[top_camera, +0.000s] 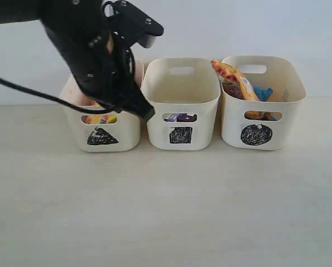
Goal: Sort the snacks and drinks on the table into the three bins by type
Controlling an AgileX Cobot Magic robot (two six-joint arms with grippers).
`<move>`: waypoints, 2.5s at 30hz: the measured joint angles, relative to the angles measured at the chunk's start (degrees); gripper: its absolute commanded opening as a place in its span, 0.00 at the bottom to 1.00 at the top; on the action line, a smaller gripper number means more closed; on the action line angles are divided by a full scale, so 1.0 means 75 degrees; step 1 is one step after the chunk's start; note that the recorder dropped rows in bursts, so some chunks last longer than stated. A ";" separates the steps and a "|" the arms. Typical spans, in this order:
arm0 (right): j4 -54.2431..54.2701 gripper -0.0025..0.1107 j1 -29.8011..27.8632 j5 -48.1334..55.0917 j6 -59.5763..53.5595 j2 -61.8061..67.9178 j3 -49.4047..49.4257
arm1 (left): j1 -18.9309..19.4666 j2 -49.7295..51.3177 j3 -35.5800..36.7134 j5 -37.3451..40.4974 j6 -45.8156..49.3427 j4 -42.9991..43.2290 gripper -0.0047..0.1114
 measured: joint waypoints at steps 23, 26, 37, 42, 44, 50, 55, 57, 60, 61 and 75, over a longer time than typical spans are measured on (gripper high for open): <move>0.0000 0.02 0.0000 0.0000 0.0000 0.0000 0.0000 | 0.0000 -0.4684 0.5295 -0.3841 -0.1276 -0.0218 0.07; 0.0000 0.02 0.0000 0.0000 0.0000 0.0000 0.0000 | 0.0000 -0.5076 0.5947 -0.4509 -0.1309 -0.0218 0.07; 0.0000 0.02 0.0000 0.0000 0.0000 0.0000 0.0000 | 0.0000 -0.6339 0.7340 -0.6300 -0.1866 -0.0232 0.07; 0.0000 0.02 0.0000 0.0000 0.0000 0.0000 0.0000 | 0.0000 -0.6941 0.7848 -0.6686 -0.2152 -0.0232 0.07; 0.0000 0.02 0.0000 0.0000 0.0000 0.0000 0.0000 | 0.0000 -0.7223 0.8109 -0.6948 -0.2284 -0.0232 0.07; 0.0000 0.02 0.0000 0.0000 0.0000 0.0000 0.0000 | 0.0000 -0.8135 0.8785 -0.7642 -0.2378 -0.0232 0.07; 0.0000 0.02 0.0000 0.0000 0.0000 0.0000 0.0000 | 0.0000 -0.8581 0.9068 -0.7765 -0.2396 -0.0232 0.07; 0.0000 0.02 0.0000 0.0000 0.0000 0.0000 0.0000 | 0.0000 -0.8667 0.9080 -0.7776 -0.2396 -0.0232 0.07; 0.0000 0.02 0.0000 0.0000 0.0000 0.0000 0.0000 | 0.0000 -0.8723 0.9080 -0.7781 -0.2396 -0.0232 0.07; 0.0000 0.02 0.0000 0.0000 0.0000 0.0000 0.0000 | 0.0000 -0.8723 0.9080 -0.7781 -0.2396 -0.0232 0.07; 0.0000 0.02 0.0000 0.0000 0.0000 0.0000 0.0000 | 0.0000 -0.8723 0.9080 -0.7781 -0.2396 -0.0232 0.07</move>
